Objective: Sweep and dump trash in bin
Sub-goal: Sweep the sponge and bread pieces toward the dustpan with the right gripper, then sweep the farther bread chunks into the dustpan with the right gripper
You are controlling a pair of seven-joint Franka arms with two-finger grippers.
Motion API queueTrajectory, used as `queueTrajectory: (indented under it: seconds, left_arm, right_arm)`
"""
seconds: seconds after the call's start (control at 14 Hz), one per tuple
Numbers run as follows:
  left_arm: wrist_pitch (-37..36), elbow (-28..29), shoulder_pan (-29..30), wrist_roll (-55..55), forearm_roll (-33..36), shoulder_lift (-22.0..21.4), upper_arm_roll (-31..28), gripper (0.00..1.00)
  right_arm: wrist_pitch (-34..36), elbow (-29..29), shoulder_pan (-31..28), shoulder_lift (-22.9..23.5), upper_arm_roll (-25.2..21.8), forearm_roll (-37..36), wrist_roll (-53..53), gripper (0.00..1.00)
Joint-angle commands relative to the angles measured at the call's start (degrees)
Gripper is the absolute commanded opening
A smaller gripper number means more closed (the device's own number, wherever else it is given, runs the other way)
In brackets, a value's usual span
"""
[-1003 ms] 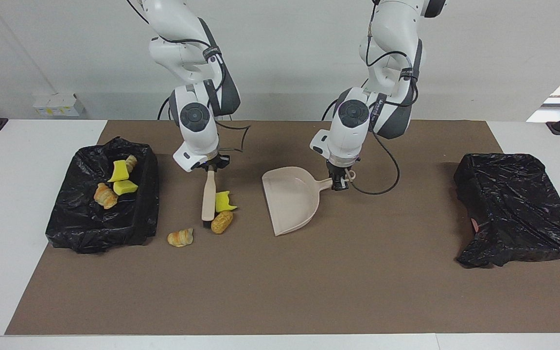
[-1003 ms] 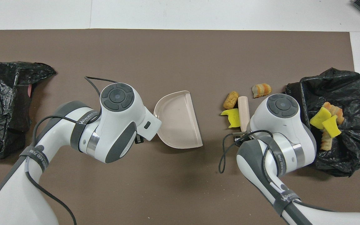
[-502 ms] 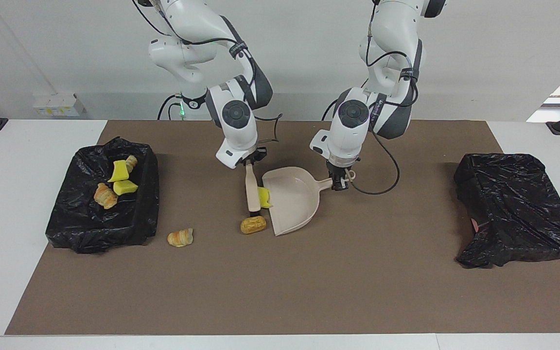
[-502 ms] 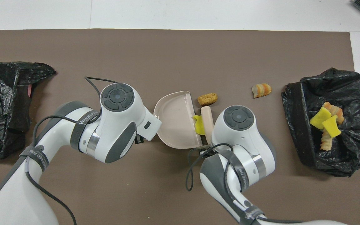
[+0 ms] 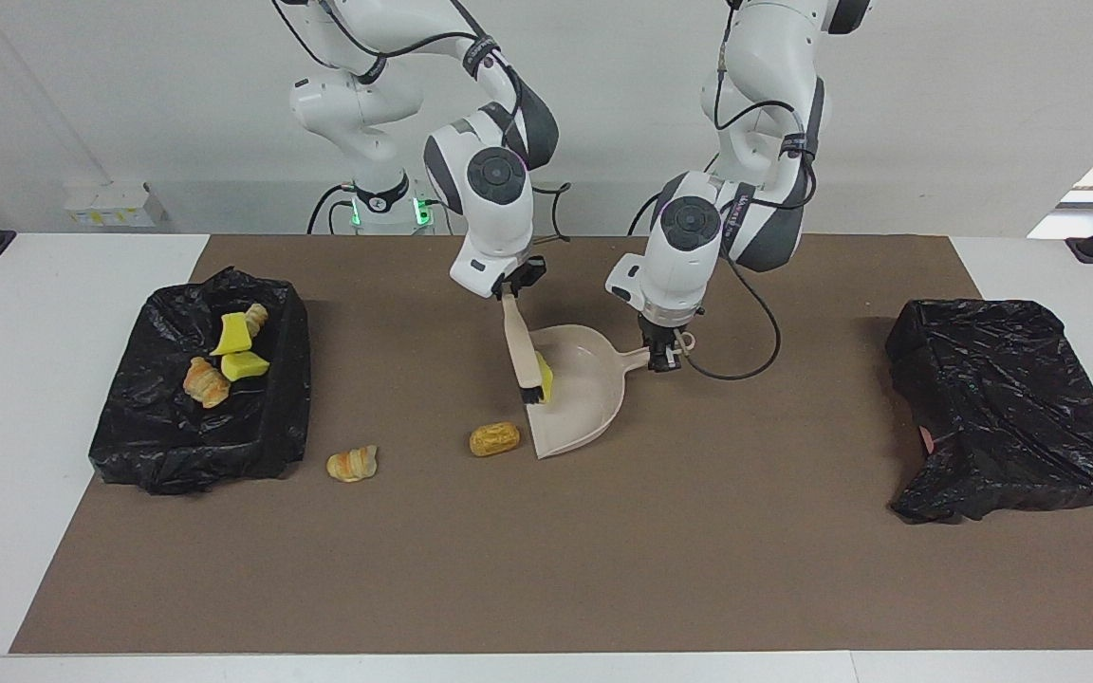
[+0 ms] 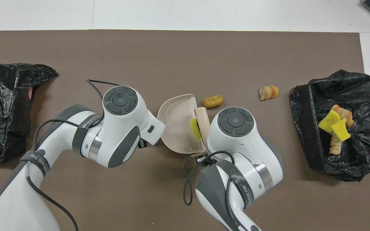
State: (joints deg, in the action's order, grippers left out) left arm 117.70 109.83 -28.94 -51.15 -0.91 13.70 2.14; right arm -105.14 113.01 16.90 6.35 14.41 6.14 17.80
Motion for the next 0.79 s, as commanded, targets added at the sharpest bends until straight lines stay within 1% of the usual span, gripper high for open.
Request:
queueTrajectory:
  seconds: [0.0, 0.14, 0.29, 0.5, 0.65, 0.72]
  left_arm:
    - [1.22, 2.41, -0.77, 0.87, 0.91, -1.84, -0.56, 0.00]
    - [1.30, 2.41, -0.85, 0.87, 0.91, -1.84, -0.56, 0.00]
    - [1.31, 2.41, -0.77, 0.87, 0.91, -1.84, -0.56, 0.00]
    - [1.31, 2.41, -0.77, 0.87, 0.91, -1.84, -0.56, 0.00]
    - [1.39, 2.41, -0.77, 0.87, 0.91, -1.84, -0.56, 0.00]
    - [1.39, 2.41, -0.77, 0.87, 1.00, -1.84, -0.56, 0.00]
  right_arm:
    - [1.43, -2.87, -0.90, 0.50, -0.08, -1.03, -0.49, 0.00]
    - [0.56, -3.76, -1.17, 1.20, -0.09, -5.67, -0.66, 0.00]
    - [-0.49, -3.85, -2.74, 1.56, 0.00, -9.55, -1.01, 0.00]
    - [-1.73, -4.03, -4.86, 2.43, -0.08, -10.00, -1.19, 0.00]
    - [-1.64, -4.29, -8.62, 2.70, 0.09, -13.67, -2.67, 0.00]
    - [-1.56, -5.86, -10.47, 4.01, 0.09, -15.00, -3.47, 0.00]
